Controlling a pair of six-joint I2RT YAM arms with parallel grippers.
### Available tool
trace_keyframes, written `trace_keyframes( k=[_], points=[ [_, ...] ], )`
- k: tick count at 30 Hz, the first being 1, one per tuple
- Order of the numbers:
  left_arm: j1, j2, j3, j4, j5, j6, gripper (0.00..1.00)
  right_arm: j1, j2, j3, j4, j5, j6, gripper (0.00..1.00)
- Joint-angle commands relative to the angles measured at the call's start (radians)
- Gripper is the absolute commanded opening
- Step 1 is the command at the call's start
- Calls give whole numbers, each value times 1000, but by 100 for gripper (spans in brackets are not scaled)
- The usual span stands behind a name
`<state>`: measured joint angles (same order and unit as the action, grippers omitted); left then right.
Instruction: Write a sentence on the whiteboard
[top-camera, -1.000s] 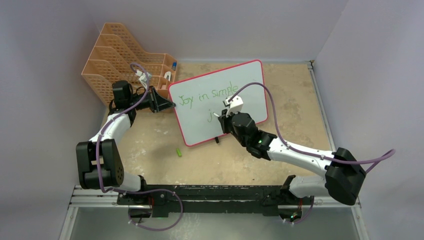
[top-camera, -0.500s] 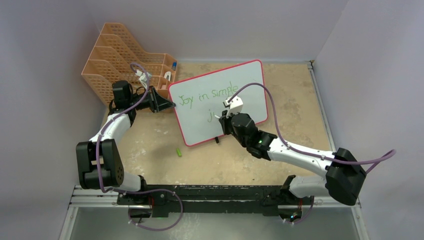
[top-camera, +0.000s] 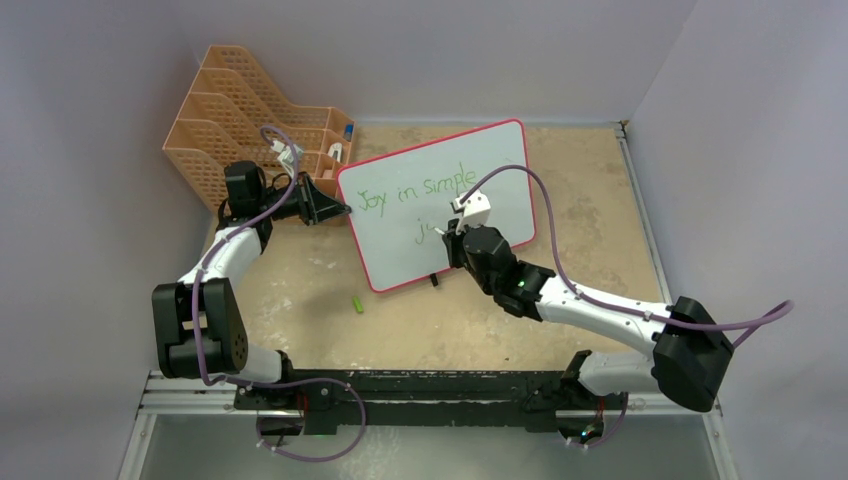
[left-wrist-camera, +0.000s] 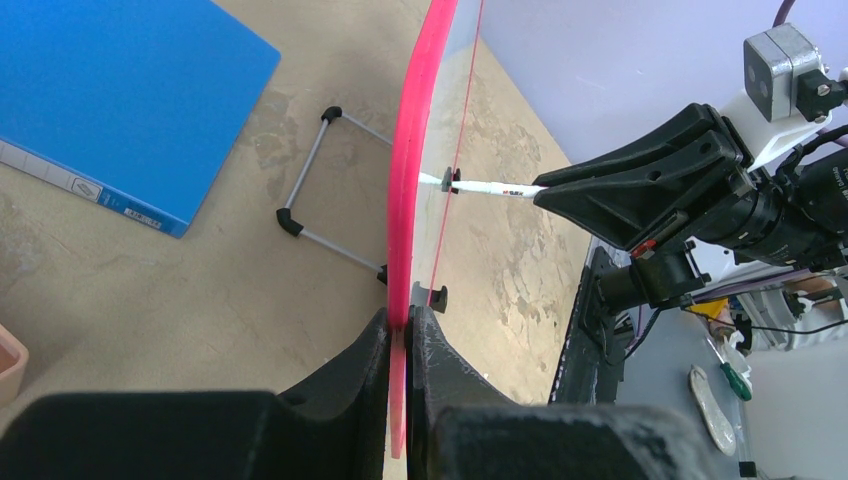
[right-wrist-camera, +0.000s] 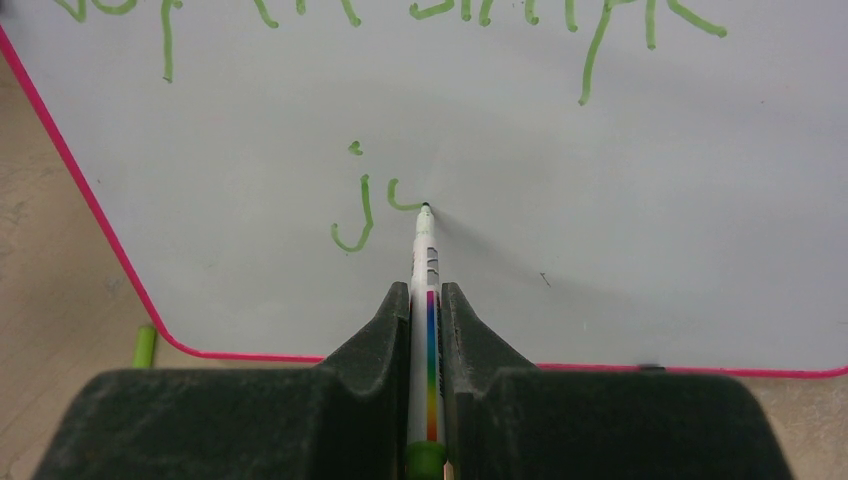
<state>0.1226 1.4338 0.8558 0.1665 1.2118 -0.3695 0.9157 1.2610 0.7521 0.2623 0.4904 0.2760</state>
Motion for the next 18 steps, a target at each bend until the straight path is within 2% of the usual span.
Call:
trace_keyframes(
  k=[1, 18],
  points=[
    [-5, -24, 31, 0, 9, 21, 0, -10, -13, 24, 27, 60, 5, 0],
    [-6, -24, 31, 1, 9, 21, 0, -9, -4, 57, 63, 50, -21, 0]
  ],
)
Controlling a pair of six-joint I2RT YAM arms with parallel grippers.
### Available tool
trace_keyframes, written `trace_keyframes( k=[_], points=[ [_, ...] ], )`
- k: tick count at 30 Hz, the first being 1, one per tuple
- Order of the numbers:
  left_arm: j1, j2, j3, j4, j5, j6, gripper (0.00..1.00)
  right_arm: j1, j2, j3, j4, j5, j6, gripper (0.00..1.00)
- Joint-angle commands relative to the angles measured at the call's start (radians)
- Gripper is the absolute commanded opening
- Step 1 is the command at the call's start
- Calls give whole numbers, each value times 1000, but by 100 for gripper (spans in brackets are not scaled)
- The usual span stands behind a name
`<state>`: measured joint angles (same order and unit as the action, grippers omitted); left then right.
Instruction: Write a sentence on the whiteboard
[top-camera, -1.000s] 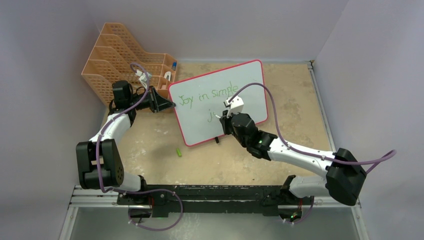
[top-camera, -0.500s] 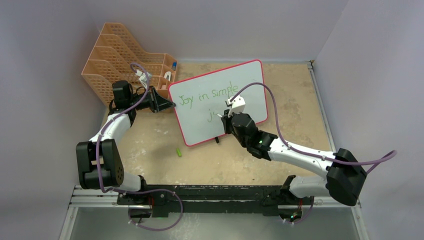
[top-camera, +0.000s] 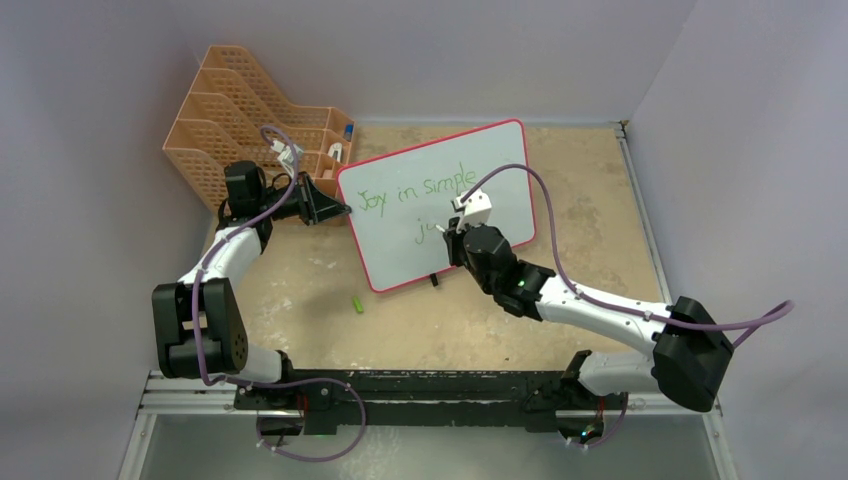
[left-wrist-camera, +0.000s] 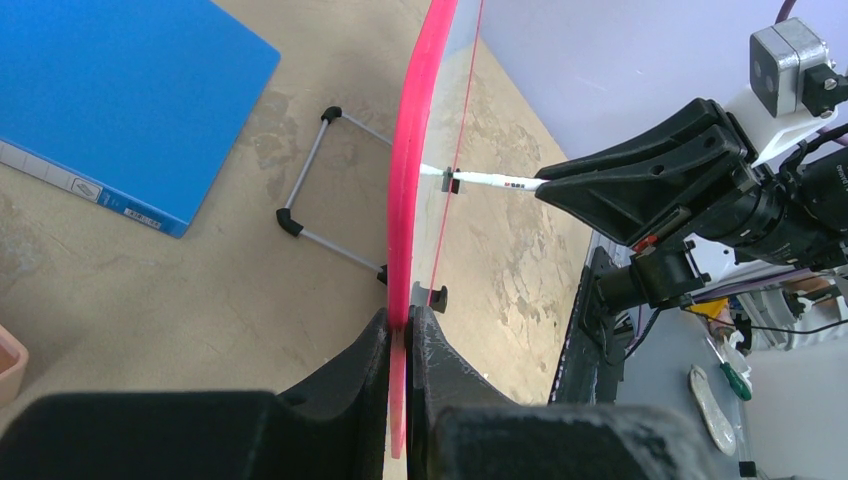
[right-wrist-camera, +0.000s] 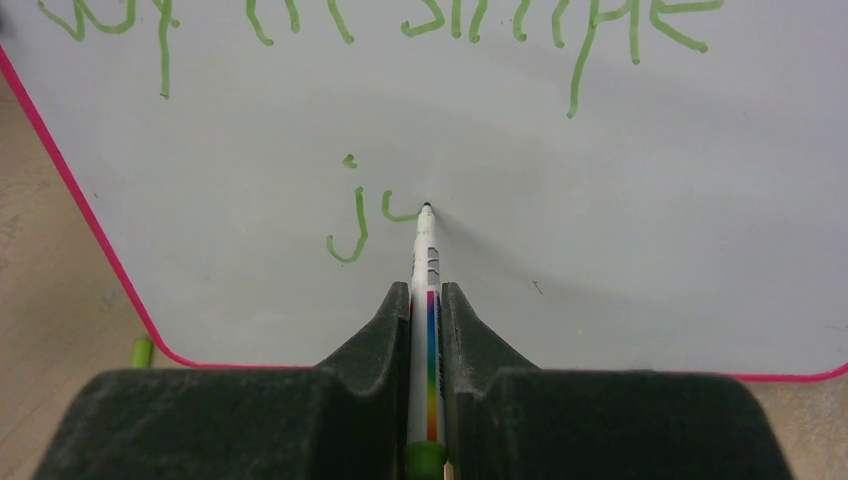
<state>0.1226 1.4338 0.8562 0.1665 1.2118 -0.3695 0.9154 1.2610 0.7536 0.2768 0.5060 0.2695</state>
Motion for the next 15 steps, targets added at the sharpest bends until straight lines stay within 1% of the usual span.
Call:
trace_keyframes(
  k=[1, 15],
  points=[
    [-5, -24, 30, 1, 10, 21, 0, -9, -2, 58, 50, 31, -15, 0],
    [-6, -23, 32, 3, 9, 21, 0, -9, 31, 82, 71, -19, -33, 0]
  ],
)
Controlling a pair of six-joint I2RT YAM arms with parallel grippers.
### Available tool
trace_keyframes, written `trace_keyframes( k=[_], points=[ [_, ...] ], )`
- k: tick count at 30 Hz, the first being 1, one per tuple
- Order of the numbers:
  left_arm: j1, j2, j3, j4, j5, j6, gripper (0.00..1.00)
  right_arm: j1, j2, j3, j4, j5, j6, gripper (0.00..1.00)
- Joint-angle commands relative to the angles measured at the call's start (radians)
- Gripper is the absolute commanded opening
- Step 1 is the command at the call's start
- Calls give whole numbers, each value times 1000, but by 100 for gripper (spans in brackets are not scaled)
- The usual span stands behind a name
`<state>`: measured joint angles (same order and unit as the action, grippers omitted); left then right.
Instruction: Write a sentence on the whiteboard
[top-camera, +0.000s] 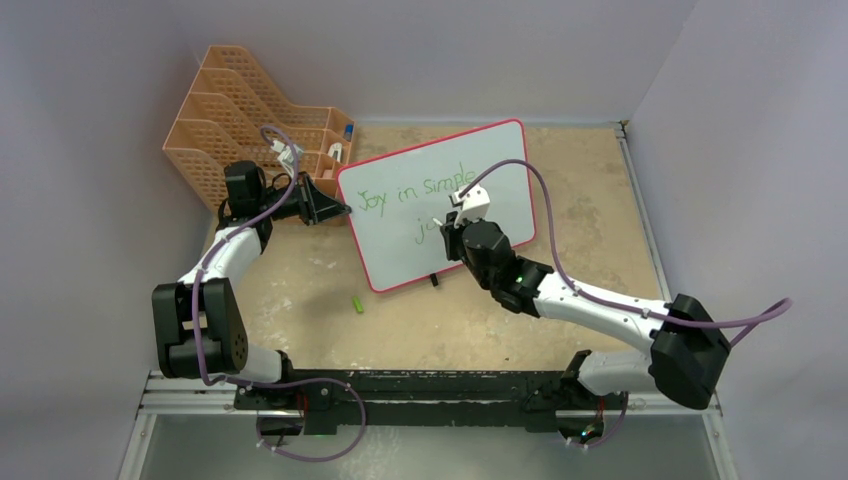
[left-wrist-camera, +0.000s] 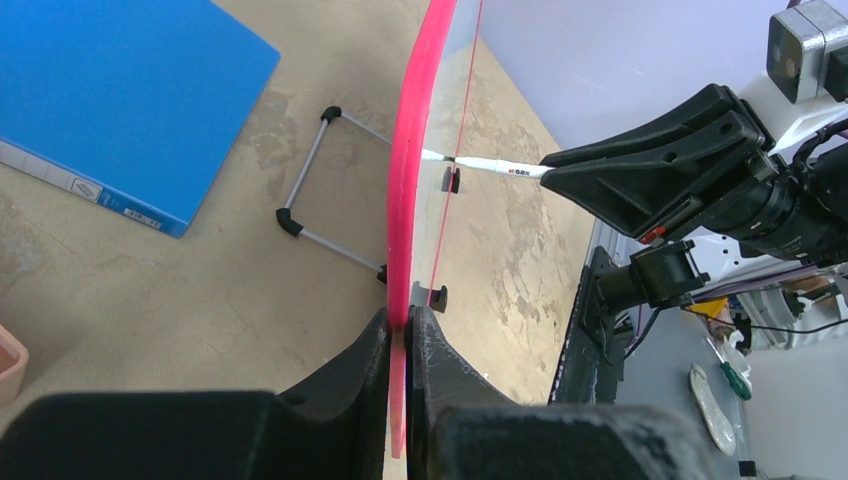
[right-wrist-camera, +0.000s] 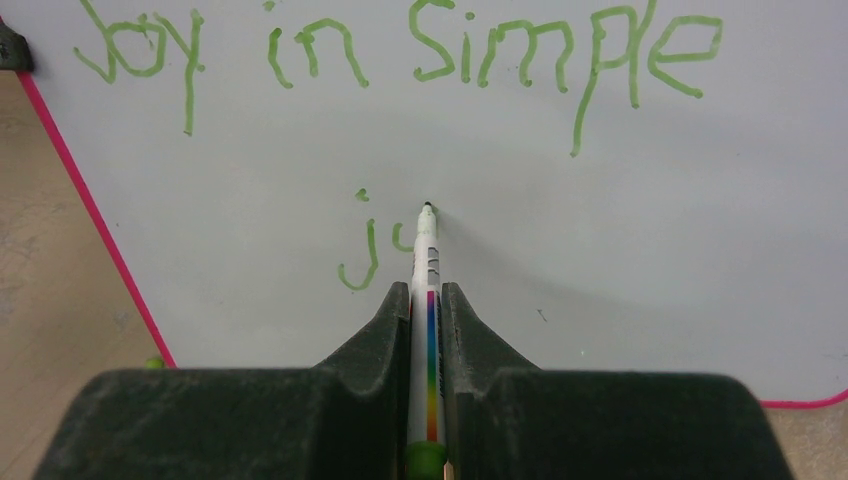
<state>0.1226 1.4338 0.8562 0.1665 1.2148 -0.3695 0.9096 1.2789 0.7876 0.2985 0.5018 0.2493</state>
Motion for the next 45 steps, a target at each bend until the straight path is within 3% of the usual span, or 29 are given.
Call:
trace_keyframes(
  k=[1, 45],
  points=[
    [-6, -23, 32, 5, 6, 20, 0, -3, 16, 48, 50, -18, -11, 0],
    [-6, -26, 32, 0, 0, 23, 0, -3, -23, 21, -20, -92, -22, 0]
  ],
)
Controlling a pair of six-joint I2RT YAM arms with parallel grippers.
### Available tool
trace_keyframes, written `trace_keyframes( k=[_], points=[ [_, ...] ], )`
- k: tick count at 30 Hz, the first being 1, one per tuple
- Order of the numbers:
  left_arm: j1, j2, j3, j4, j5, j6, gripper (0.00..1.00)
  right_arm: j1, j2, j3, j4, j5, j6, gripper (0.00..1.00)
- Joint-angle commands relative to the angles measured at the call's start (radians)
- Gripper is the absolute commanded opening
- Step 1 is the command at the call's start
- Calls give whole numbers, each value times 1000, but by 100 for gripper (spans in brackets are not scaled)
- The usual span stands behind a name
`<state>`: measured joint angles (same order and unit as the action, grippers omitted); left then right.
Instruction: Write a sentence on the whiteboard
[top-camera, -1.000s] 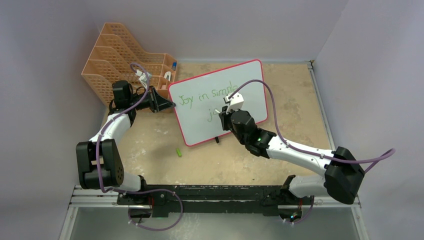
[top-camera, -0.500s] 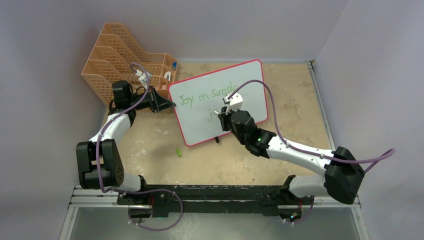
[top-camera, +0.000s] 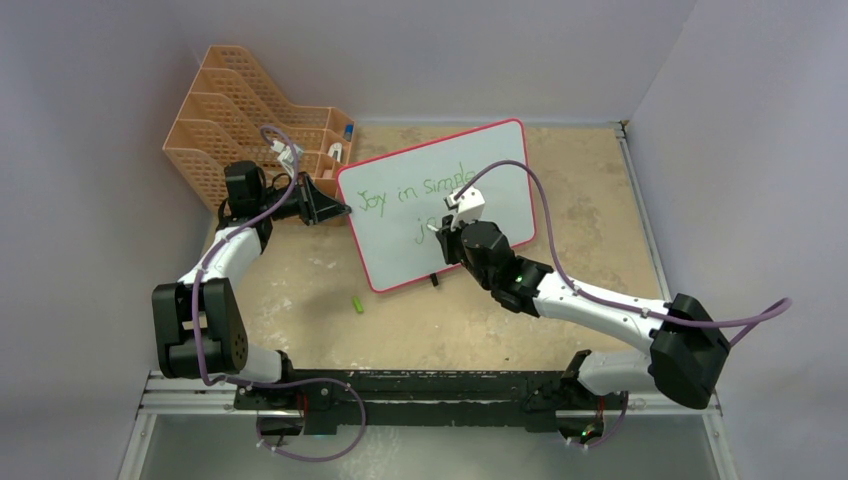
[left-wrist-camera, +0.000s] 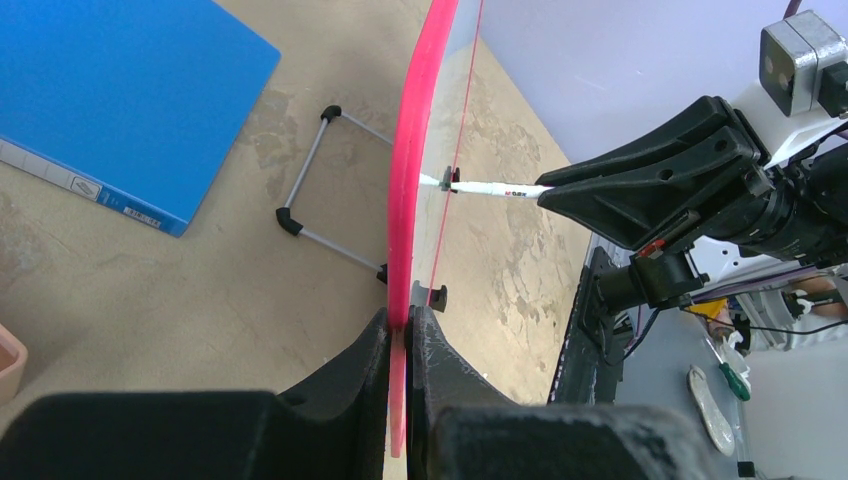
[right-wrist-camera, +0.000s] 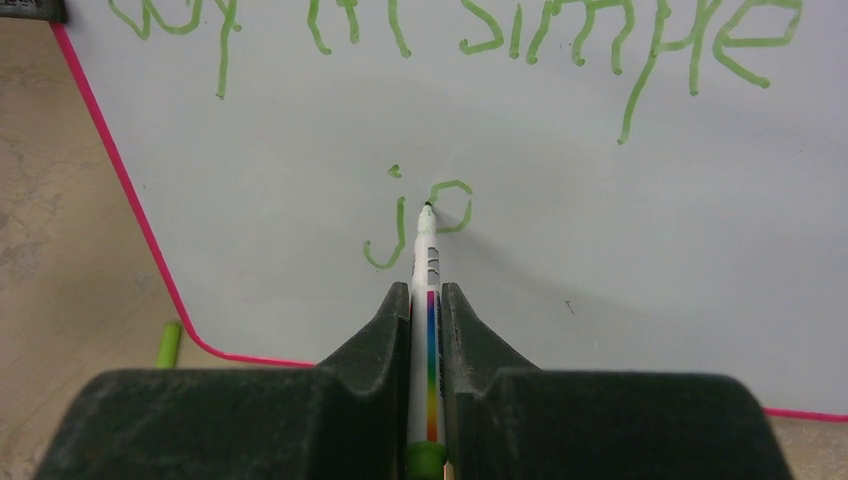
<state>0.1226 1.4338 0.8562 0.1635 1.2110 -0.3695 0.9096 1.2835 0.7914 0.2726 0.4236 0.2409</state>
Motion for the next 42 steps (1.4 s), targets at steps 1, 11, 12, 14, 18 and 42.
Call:
trace_keyframes(
  k=[1, 11, 12, 14, 18, 42],
  points=[
    [-6, -26, 31, 3, 4, 23, 0, -2, -30, 18, 4, -13, -12, 0],
    [-6, -26, 32, 3, 4, 21, 0, -4, -112, -4, 9, 74, -12, 0],
    [-6, -26, 32, 3, 3, 21, 0, -4, -114, -6, 12, 81, -12, 0],
    [-5, -26, 31, 3, 3, 21, 0, -6, -112, -9, 13, 98, -7, 0],
    [-6, -26, 32, 5, 4, 21, 0, -13, -102, -12, 15, 123, 5, 0],
    [-6, -23, 32, 4, 5, 21, 0, -36, -47, -4, 42, 48, 1, 0]
  ],
)
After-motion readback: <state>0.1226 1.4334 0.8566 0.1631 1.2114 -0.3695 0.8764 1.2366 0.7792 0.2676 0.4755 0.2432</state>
